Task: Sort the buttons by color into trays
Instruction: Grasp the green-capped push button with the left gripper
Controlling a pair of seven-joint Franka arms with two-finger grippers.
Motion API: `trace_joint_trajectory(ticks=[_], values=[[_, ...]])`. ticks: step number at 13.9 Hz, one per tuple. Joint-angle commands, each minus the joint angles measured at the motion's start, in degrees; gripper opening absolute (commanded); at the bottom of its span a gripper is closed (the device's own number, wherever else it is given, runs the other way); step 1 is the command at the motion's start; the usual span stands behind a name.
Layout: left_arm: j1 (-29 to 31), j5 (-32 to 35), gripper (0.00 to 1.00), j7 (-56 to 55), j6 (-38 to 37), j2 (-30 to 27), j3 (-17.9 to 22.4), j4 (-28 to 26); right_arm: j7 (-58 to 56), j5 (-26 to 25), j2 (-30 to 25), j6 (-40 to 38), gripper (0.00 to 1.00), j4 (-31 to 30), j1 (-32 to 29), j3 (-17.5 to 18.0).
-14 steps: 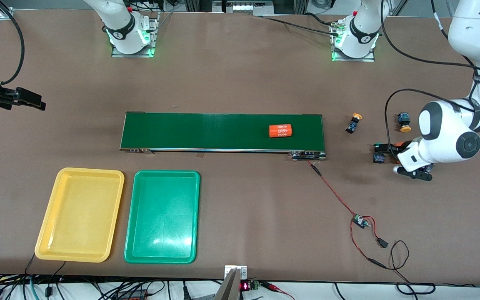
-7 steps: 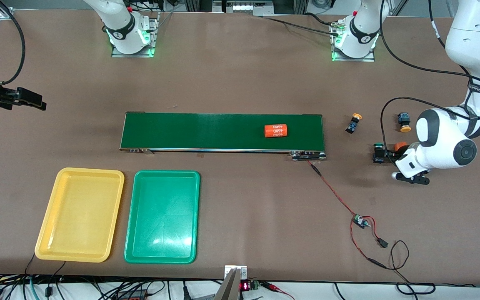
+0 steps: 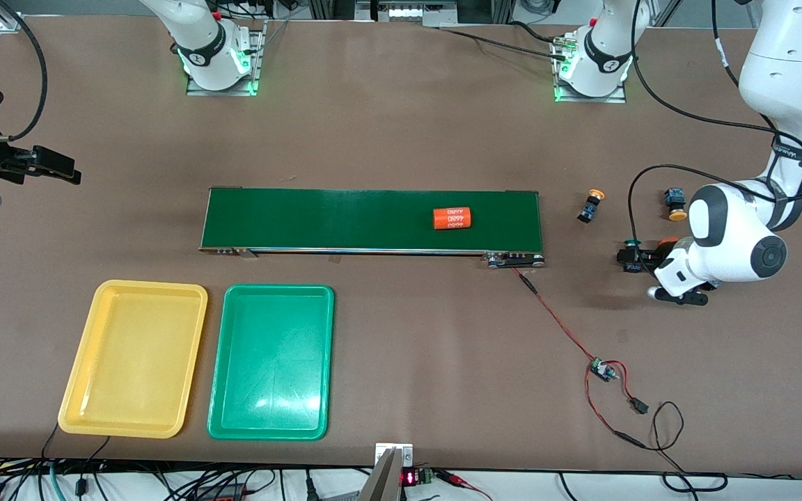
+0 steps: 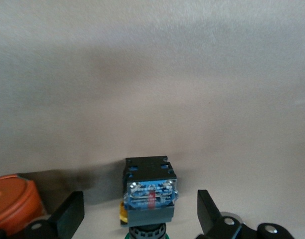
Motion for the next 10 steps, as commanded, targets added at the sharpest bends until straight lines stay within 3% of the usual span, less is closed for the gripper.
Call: trace_joint_trajectory(ticks=[1, 3, 4, 5, 10], values=[[-0.61, -0.84, 0.84, -0.94, -0.56, -0.36, -0.13, -0.80, -0.23, 0.56, 0.32, -0.58, 1.00, 1.11, 0.16, 0.09], [-1.05, -0.84, 0.21, -0.59, -1.00, -0.88, -0.39, -1.06, -0.14, 0.57, 0.32, -0.58, 1.00, 1.11, 0.25, 0.09], [-1.14, -0.75, 0.06, 0.19, -2.13, -1.32, -0.48, -1.06, -0.14, 0.57, 0.32, -0.49, 1.00, 1.11, 0.25, 0.09], [-1.22, -0.75, 0.00, 0.20, -3.36, -2.63, -0.74, -0.98, -0.14, 0.57, 0.32, -0.49, 1.00, 1.11, 0.25, 0.09], [-3.77, -0.75, 0.00, -0.76, -7.32, -7.47, -1.27, -1.06, -0.22, 0.57, 0.49, -0.84, 1.00, 1.02, 0.25, 0.09]])
